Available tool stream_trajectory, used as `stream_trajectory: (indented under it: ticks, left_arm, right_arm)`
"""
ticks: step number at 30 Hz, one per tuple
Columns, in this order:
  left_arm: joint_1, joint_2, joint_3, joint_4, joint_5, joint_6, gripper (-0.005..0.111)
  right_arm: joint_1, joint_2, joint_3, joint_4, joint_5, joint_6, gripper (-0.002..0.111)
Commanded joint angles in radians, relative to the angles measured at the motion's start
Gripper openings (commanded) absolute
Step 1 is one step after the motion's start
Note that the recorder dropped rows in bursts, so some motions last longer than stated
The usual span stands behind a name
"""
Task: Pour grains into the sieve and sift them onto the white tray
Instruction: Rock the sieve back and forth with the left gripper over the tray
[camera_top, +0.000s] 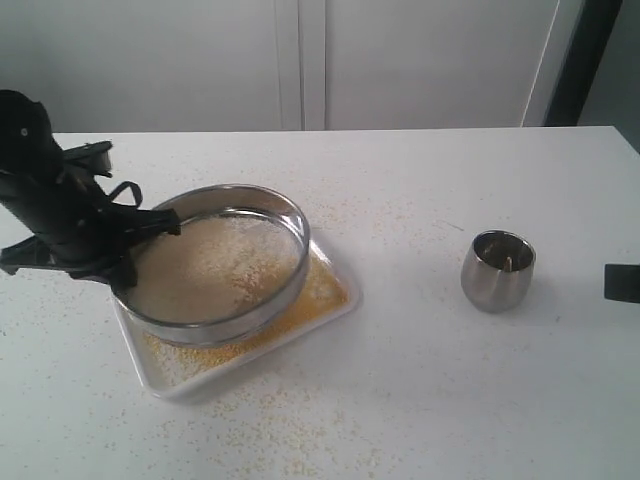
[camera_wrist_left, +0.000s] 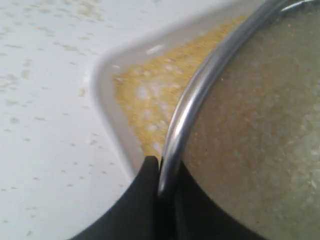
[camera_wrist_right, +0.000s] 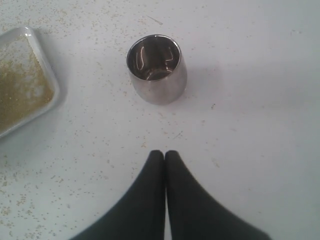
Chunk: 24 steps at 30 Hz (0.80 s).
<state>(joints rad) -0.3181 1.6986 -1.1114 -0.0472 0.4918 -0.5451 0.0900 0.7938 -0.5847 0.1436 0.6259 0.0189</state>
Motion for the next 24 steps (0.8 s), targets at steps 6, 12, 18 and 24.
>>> stream_trajectory:
  ticks: [6,12,18,24]
  left_arm:
    - [-0.104,0.008,0.015,-0.037,-0.1,0.083,0.0]
    - [0.003,-0.03,0.017,0.058,-0.017,-0.154,0.0]
    - [-0.1,-0.011,0.015,0.1,-0.084,0.013,0.0]
    - [-0.003,-0.014,0.011,0.211,0.033,-0.317,0.0]
  right_arm:
    - [0.002,-0.006,0.005,-0.005,-0.005,0.004,0.0]
    - [0.002,-0.006,0.005,-0.005,-0.001,0.004,0.0]
    - [0.002,-0.006,0.005,-0.005,-0.001,0.004,0.0]
    - [0.002,-0.006,0.005,-0.005,-0.004,0.004,0.0]
